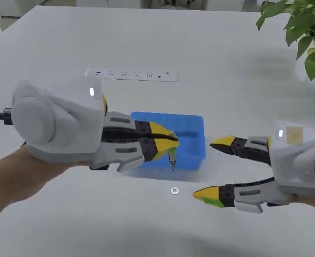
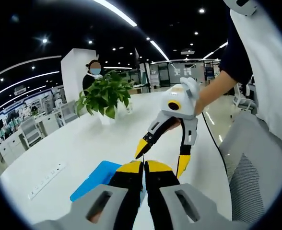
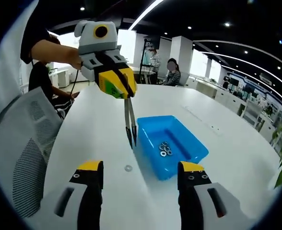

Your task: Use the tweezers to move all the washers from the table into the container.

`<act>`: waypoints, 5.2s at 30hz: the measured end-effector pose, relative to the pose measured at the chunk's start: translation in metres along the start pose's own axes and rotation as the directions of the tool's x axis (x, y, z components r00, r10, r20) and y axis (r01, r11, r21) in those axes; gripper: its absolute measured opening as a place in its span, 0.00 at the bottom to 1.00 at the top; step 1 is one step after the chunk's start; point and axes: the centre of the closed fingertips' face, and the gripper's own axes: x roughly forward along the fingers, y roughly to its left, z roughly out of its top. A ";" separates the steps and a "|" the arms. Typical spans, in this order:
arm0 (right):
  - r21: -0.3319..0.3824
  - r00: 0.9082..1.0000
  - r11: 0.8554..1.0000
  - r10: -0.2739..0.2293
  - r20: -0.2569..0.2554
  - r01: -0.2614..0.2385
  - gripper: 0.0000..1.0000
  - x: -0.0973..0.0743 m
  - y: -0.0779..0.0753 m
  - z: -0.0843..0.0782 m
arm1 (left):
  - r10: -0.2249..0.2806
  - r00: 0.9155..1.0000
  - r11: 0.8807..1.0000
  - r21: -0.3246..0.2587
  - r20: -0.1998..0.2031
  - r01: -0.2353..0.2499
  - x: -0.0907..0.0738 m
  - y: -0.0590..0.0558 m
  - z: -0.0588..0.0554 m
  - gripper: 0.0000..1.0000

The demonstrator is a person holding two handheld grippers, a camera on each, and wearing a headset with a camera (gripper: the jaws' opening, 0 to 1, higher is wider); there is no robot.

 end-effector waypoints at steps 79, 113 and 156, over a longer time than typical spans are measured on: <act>0.038 0.962 0.961 0.274 -0.015 -0.274 0.40 0.061 0.035 -0.005 | -0.112 0.991 0.991 -0.084 -0.072 0.106 0.020 -0.017 -0.048 0.05; -0.105 0.961 0.956 0.269 -0.068 -0.275 0.10 0.068 0.033 -0.013 | -0.101 0.986 0.994 -0.042 -0.132 0.097 0.022 -0.026 -0.046 0.18; -0.111 0.991 0.987 0.120 0.058 -0.113 0.10 0.036 -0.014 0.086 | 0.212 0.977 0.952 -0.220 -0.040 -0.215 -0.055 -0.003 -0.053 0.51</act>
